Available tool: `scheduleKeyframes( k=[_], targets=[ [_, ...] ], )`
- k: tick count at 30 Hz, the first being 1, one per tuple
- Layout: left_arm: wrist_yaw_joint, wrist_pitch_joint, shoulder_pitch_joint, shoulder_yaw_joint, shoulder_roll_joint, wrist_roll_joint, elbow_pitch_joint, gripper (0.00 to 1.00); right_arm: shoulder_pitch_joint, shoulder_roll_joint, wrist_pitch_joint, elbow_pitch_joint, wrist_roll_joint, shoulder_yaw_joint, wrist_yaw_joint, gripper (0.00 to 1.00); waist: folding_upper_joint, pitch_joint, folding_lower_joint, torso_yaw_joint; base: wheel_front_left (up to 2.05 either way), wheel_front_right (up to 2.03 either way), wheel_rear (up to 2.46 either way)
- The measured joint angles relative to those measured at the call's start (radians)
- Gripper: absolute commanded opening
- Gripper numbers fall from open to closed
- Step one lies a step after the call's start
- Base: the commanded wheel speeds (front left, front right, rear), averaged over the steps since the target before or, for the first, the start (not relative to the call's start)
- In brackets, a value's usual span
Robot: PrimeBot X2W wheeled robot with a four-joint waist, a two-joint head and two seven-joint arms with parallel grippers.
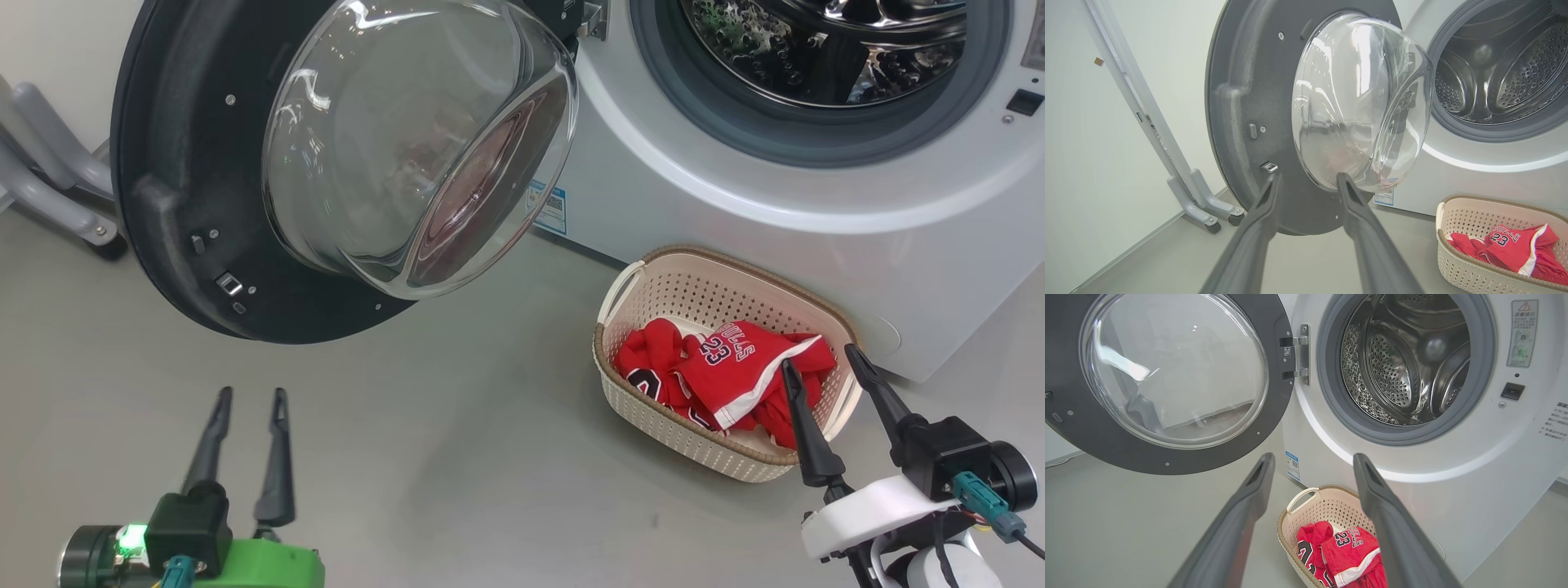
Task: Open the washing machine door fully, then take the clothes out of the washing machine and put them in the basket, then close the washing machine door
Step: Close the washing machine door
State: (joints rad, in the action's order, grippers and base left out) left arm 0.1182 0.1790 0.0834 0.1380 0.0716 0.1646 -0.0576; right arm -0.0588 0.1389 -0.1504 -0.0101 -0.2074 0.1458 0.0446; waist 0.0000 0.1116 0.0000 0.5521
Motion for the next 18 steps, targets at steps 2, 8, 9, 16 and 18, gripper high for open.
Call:
scheduleKeyframes(
  k=[2, 8, 9, 16, 18],
  targets=[
    [0.000, 0.003, 0.001, 0.000, -0.001, 0.003, -0.001, 0.00, 0.001, 0.000, 0.000, -0.002, 0.000, 0.000, 0.000, 1.00, 0.0000, 0.000, 0.0000, 0.000, 0.00, 0.00, 0.00],
    [0.000, 0.012, 0.001, 0.001, -0.007, 0.030, -0.009, 0.00, 0.009, 0.000, 0.000, -0.003, 0.000, 0.000, 0.000, 1.00, 0.0000, 0.001, 0.0000, -0.001, 0.00, 0.00, 0.00],
    [0.000, 0.017, 0.001, 0.002, -0.008, 0.043, -0.015, 0.00, 0.009, 0.000, 0.000, -0.003, 0.000, 0.000, 0.000, 1.00, 0.0000, 0.001, 0.0000, -0.001, 0.00, 0.00, 0.00],
    [-0.106, 0.042, 0.001, 0.014, -0.027, 0.351, -0.097, 0.00, 0.011, 0.000, 0.001, -0.003, 0.000, 0.000, 0.000, 1.00, 0.0000, 0.004, 0.0000, -0.001, 0.00, 0.00, 0.00],
    [-0.140, 0.042, 0.001, 0.010, -0.028, 0.478, -0.119, 0.00, 0.011, 0.001, 0.001, -0.003, 0.000, 0.000, 0.000, 1.00, 0.0000, 0.004, 0.0000, -0.001, 0.00, 0.00, 0.00]
  ],
)
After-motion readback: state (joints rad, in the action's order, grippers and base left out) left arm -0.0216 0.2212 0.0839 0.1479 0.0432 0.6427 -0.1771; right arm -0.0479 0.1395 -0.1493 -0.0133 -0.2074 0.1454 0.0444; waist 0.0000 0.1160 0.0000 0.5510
